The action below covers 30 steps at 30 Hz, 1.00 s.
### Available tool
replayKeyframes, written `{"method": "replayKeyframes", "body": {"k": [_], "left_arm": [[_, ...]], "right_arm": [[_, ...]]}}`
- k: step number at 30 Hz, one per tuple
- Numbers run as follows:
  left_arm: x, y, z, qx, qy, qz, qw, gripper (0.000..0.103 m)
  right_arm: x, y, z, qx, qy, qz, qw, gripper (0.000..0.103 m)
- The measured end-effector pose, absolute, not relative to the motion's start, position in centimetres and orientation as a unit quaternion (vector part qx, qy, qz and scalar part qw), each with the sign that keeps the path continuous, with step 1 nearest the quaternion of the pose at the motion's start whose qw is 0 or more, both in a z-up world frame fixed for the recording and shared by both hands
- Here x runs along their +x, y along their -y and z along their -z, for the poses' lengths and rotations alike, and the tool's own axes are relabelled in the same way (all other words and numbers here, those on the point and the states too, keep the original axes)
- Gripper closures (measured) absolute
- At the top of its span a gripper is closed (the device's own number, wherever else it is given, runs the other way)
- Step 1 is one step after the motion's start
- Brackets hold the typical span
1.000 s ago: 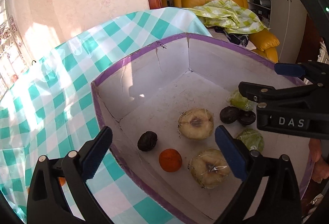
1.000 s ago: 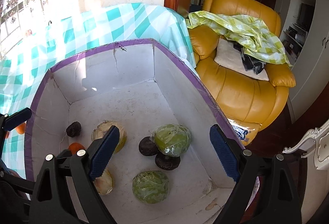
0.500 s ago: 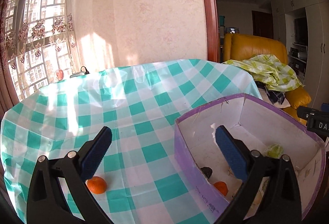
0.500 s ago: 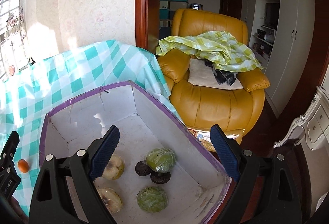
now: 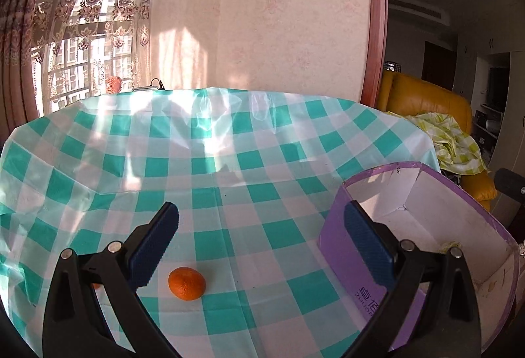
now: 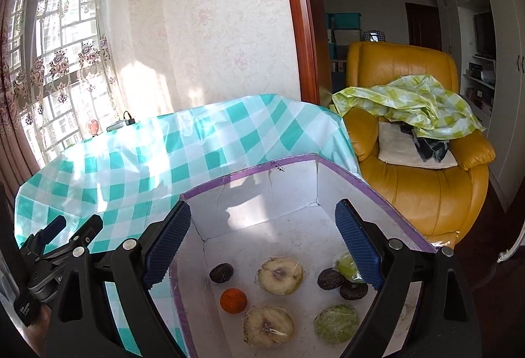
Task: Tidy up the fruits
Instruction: 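Withdraw both open tools from the box toward the remaining oranges, then grasp an orange with the right tool while the left tool grasps another orange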
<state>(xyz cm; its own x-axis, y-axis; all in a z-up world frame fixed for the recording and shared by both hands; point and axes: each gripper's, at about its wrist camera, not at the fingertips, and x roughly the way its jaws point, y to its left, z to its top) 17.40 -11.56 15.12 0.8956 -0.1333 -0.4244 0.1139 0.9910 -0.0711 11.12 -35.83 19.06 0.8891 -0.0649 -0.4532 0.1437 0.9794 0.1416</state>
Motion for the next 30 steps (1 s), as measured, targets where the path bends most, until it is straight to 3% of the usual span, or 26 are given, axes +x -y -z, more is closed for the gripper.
{"method": "replayKeyframes", "body": {"k": [14, 21, 24, 30], "left_arm": [[18.0, 0.3, -12.0, -0.097, -0.223, -0.035, 0.969, 0.004], [17.9, -3.7, -10.1, -0.127, -0.235, -0.065, 0.962, 0.010], [18.0, -4.9, -9.2, -0.136, -0.246, -0.068, 0.957, 0.020], [18.1, -6.9, -7.6, -0.155, -0.257, -0.094, 0.949, 0.021]], "right_arm": [[11.2, 24.9, -18.6, 0.023, -0.209, -0.056, 0.976, 0.016], [12.0, 21.1, -16.5, 0.017, -0.224, -0.095, 0.970, 0.016], [12.3, 19.6, -15.7, 0.009, -0.229, -0.109, 0.967, 0.016], [13.1, 16.6, -13.9, -0.011, -0.230, -0.128, 0.965, 0.016]]}}
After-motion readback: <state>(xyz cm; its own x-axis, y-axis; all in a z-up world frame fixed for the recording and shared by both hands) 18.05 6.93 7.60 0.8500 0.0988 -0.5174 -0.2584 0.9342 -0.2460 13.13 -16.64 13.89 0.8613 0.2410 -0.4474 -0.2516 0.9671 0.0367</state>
